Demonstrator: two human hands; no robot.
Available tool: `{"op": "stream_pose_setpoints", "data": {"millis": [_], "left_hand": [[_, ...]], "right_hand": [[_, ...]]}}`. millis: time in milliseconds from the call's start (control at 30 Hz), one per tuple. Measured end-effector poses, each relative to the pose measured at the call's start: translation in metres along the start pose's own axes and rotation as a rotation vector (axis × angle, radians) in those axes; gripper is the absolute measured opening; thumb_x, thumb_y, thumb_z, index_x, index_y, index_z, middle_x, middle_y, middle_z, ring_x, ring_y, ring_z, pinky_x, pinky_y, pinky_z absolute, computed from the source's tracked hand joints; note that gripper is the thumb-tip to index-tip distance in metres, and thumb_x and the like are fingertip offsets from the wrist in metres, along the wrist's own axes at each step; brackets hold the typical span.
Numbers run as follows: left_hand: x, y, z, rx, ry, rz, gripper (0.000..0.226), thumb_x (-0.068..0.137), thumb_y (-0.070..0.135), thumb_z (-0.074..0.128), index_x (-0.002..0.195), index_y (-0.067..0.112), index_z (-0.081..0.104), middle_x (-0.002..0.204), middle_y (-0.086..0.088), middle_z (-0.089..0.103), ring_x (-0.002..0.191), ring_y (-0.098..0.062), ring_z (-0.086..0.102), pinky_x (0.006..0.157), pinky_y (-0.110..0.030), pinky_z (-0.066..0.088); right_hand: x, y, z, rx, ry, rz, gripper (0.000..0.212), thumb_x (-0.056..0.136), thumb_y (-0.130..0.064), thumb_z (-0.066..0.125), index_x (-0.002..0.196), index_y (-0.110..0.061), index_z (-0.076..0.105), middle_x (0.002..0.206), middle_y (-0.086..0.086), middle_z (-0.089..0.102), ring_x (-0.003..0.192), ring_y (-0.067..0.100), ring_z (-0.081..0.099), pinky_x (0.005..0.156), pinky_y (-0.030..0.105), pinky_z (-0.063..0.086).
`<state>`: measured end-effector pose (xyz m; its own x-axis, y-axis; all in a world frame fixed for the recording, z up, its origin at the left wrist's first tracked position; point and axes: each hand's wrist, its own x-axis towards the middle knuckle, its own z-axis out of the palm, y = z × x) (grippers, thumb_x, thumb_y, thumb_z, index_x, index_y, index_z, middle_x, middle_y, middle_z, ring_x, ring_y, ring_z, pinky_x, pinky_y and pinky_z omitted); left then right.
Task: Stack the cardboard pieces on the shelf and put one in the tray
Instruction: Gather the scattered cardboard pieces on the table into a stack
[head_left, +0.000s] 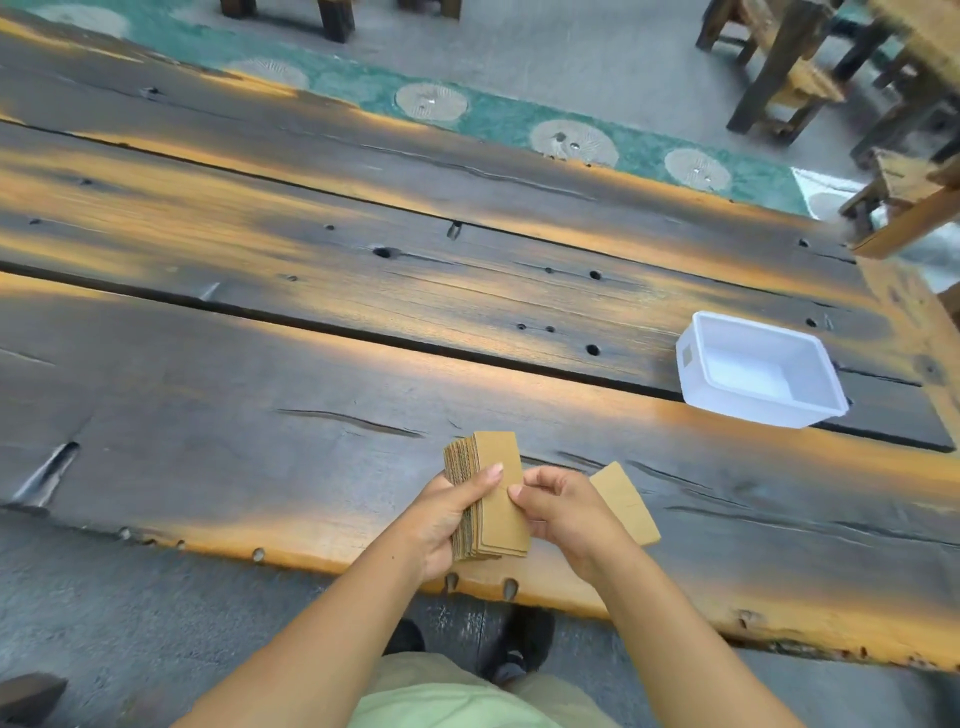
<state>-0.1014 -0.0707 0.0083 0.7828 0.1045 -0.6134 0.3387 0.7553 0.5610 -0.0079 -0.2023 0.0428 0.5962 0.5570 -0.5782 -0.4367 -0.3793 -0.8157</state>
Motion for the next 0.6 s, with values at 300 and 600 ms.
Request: {"op": "stream_pose_setpoints", "data": {"millis": [300, 600], "left_hand": [[0.009, -0.023, 0.032, 0.036, -0.02, -0.028, 0.031, 0.067, 0.021, 0.088, 0.093, 0.006, 0.081, 0.091, -0.02, 0.078, 0.072, -0.027, 0.076, 0.069, -0.041, 0.062], [0.05, -0.071, 0.094, 0.062, 0.244, -0.099, 0.014, 0.077, 0.003, 0.067, 0.091, 0.001, 0.064, 0.079, -0.017, 0.072, 0.064, -0.026, 0.072, 0.062, -0.035, 0.058]], "right_hand": [[-0.006, 0.015, -0.032, -0.446, 0.084, -0.106, 0.014, 0.089, -0.023, 0.067, 0.099, -0.014, 0.071, 0.07, -0.006, 0.055, 0.067, 0.01, 0.054, 0.069, 0.032, 0.045], [0.013, 0.053, -0.126, -0.489, 0.136, 0.087, 0.04, 0.084, -0.04, 0.07, 0.116, -0.02, 0.057, 0.091, -0.002, 0.056, 0.079, 0.012, 0.054, 0.071, 0.03, 0.044]]}}
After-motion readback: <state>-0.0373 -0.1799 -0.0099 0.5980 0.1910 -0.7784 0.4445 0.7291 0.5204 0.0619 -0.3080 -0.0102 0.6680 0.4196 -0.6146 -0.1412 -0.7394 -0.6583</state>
